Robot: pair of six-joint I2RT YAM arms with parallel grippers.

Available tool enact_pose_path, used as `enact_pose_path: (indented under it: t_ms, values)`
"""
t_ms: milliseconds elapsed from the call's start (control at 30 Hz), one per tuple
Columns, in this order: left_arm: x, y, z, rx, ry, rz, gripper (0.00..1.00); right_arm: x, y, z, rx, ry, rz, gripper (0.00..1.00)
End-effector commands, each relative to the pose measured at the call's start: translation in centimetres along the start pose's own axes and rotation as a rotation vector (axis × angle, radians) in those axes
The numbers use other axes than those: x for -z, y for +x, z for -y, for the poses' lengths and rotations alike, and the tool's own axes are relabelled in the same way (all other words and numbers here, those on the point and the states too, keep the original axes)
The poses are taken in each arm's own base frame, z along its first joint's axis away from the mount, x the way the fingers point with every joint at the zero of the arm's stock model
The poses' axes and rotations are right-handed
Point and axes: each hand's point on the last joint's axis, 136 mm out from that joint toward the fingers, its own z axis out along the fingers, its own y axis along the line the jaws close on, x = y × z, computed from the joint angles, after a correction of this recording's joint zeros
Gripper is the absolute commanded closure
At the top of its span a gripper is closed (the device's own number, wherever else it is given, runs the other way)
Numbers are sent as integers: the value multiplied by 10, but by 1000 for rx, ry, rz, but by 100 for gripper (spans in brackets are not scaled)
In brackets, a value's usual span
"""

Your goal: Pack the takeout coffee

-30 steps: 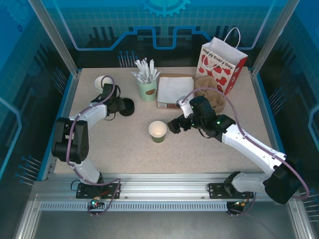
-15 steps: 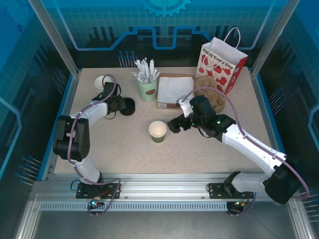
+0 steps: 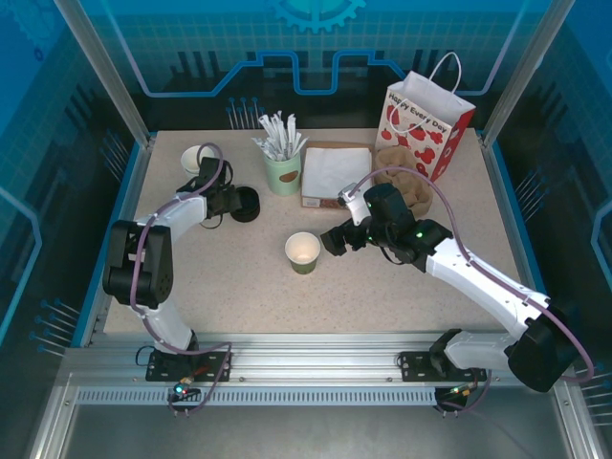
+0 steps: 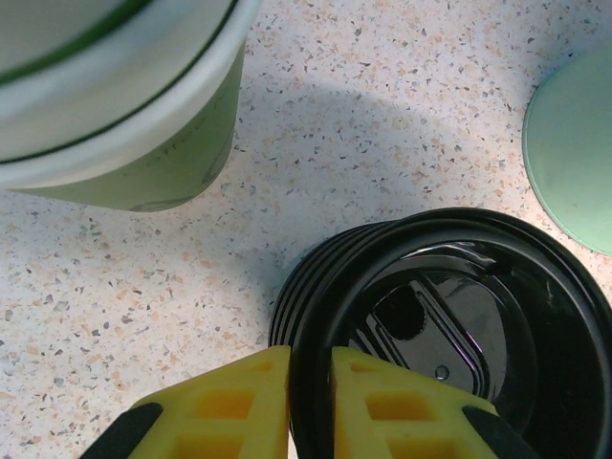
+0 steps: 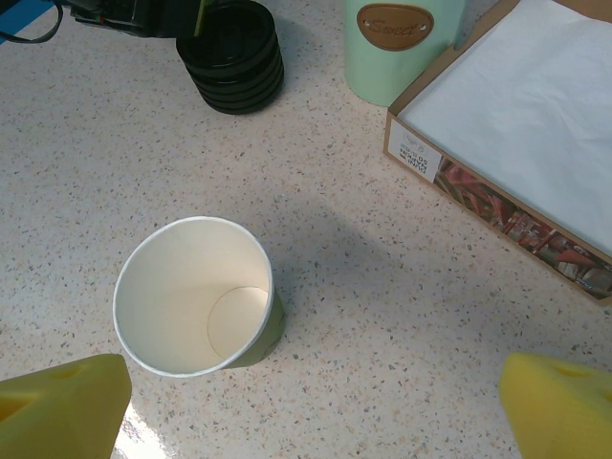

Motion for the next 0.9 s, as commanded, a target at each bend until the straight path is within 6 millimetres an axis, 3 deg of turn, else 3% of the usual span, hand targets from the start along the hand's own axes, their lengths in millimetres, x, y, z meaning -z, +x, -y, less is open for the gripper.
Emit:
enact_pose_path:
  t_ms: [0, 167, 333, 433, 500, 700, 867]
  values:
    - [16, -14, 3, -7, 26, 30, 85, 6, -15, -10, 9, -26, 38, 0]
    - [35, -18, 3, 3, 37, 69, 86, 8, -16, -11, 15, -26, 37, 0]
    - [74, -24, 11, 36, 120, 133, 88, 16, -24, -12, 18, -24, 53, 0]
    - [107, -16, 27, 83, 257, 161, 93, 29, -37, -18, 19, -50, 100, 0]
    - [138, -10, 48, 131, 439, 182, 93, 43, -52, -25, 12, -106, 176, 0]
    - [234, 1, 102, 242, 930, 182, 100, 79, -105, -58, -56, -447, 444, 1]
    - [284, 8, 131, 274, 1180, 96, 100, 92, -138, -87, -68, -658, 552, 1]
